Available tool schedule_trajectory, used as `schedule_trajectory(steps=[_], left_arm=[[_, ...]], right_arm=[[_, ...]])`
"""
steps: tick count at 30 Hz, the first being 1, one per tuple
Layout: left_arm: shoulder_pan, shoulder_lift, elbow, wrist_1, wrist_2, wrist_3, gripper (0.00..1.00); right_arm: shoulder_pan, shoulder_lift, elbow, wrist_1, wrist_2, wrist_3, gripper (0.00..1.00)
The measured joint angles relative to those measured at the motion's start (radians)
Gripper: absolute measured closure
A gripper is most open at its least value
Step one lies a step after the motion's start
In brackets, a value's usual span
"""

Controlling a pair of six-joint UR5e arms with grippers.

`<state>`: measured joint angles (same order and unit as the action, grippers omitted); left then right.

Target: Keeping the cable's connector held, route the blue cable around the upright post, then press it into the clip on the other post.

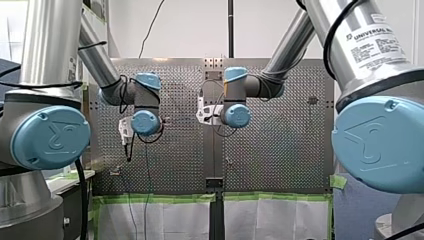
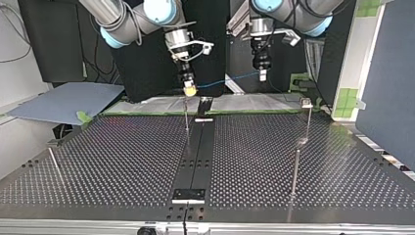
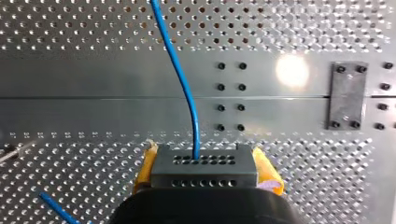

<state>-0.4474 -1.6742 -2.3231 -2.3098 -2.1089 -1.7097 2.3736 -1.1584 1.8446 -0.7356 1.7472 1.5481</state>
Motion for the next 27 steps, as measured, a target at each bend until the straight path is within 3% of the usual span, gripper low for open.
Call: schedule_trajectory(steps=[11, 19, 27], left_arm=[[0.043, 0.09, 0.091, -0.091, -0.059, 0.043, 1.0], [0.067, 0.125, 0.159, -0.159, -0.046, 0.049, 1.0], [0.081, 0.159, 0.221, -0.222, -0.042, 0.066, 1.0]], right_arm=[[0.004, 0.029, -0.084, 0.084, -0.042, -0.005, 1.0], [-0.002, 0.028, -0.151, 0.151, -0.067, -0.004, 1.0], [-0.012, 0.025, -0.214, 0.214, -0.112, 0.014, 1.0]])
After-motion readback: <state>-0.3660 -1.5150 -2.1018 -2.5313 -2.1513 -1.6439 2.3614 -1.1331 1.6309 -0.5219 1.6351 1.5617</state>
